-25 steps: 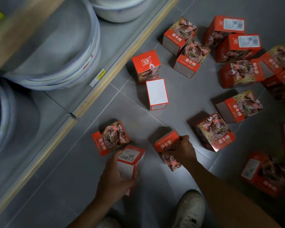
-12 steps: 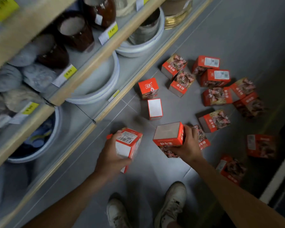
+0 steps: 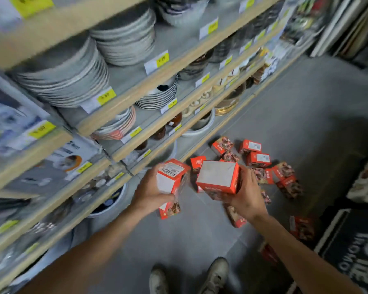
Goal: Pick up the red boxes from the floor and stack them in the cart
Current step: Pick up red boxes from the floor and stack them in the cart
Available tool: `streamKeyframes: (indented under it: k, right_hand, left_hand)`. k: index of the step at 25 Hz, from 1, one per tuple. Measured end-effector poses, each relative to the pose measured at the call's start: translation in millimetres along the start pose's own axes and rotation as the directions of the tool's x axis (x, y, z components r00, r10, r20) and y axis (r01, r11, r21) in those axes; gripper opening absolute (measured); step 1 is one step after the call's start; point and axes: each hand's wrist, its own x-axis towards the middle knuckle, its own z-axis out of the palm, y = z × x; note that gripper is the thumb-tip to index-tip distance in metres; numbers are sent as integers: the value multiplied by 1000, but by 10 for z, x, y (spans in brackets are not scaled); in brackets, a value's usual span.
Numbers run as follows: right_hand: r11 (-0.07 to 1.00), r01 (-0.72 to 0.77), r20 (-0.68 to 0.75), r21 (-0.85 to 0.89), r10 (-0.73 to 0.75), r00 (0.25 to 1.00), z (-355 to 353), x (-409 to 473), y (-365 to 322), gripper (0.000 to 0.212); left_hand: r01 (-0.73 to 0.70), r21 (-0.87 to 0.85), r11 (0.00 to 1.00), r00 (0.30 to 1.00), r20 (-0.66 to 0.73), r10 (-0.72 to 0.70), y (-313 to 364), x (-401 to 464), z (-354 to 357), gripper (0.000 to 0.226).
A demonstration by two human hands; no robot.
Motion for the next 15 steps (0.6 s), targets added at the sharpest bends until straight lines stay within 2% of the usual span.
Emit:
streamKeyframes:
  k: [3, 7, 11, 15]
  right_hand:
    - [996, 87, -23, 18, -87, 996, -361, -120, -685, 111]
    - [975, 222, -27, 11, -222, 975, -643, -260, -1553, 113]
    - [936, 352, -32, 14, -352, 936, -740, -464, -2367, 107]
    - [905, 416, -36, 88, -414, 910, -717, -636, -2922, 107]
  left_hand:
    - [-82, -2, 997, 996, -45, 82, 454, -336, -598, 101]
    - [-124, -58, 991, 985, -126, 116, 772, -777, -1320, 97]
    - [-172, -89, 981, 969, -195, 152, 885, -1213, -2008, 98]
    - [-225, -111, 968, 945, -265, 189, 867, -1554, -2504, 92]
